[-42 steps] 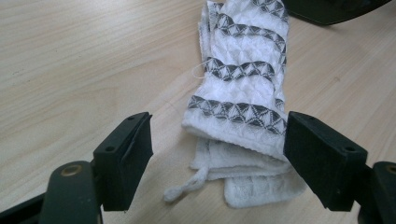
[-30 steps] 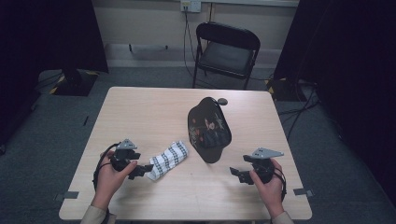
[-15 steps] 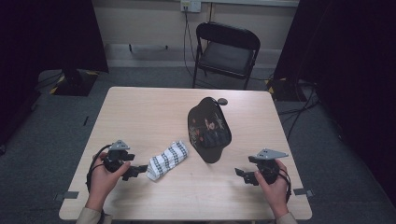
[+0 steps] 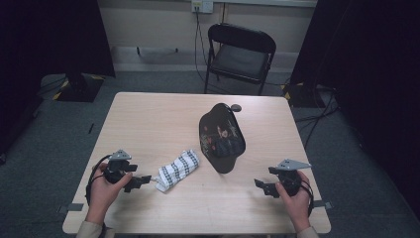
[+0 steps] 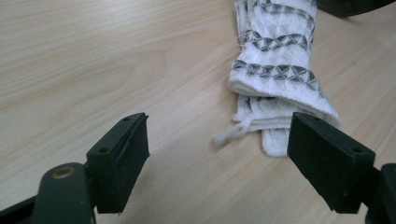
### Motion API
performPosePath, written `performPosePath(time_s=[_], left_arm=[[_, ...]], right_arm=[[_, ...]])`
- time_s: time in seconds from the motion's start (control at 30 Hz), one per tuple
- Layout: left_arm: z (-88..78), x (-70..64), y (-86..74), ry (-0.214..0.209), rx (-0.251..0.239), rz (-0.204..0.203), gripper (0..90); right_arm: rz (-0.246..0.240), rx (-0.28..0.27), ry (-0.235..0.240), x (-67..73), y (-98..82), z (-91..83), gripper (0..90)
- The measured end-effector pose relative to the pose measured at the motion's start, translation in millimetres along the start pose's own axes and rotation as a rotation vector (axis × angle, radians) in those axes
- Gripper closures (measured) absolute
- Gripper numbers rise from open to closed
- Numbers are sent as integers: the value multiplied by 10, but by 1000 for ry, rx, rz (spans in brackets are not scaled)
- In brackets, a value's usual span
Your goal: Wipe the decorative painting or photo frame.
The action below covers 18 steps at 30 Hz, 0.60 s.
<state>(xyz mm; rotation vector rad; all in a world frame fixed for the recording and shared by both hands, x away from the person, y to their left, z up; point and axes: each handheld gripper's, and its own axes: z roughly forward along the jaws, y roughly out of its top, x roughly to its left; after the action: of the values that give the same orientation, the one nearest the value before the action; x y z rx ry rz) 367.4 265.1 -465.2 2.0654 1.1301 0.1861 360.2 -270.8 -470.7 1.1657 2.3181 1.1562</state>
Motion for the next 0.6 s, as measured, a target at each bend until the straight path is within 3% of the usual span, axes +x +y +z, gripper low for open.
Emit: performPosePath(time_s=[0.6], left_arm=[[33, 97, -102, 3, 21, -12, 207]], right_arm=[[16, 29, -15, -155, -158, 18, 196]])
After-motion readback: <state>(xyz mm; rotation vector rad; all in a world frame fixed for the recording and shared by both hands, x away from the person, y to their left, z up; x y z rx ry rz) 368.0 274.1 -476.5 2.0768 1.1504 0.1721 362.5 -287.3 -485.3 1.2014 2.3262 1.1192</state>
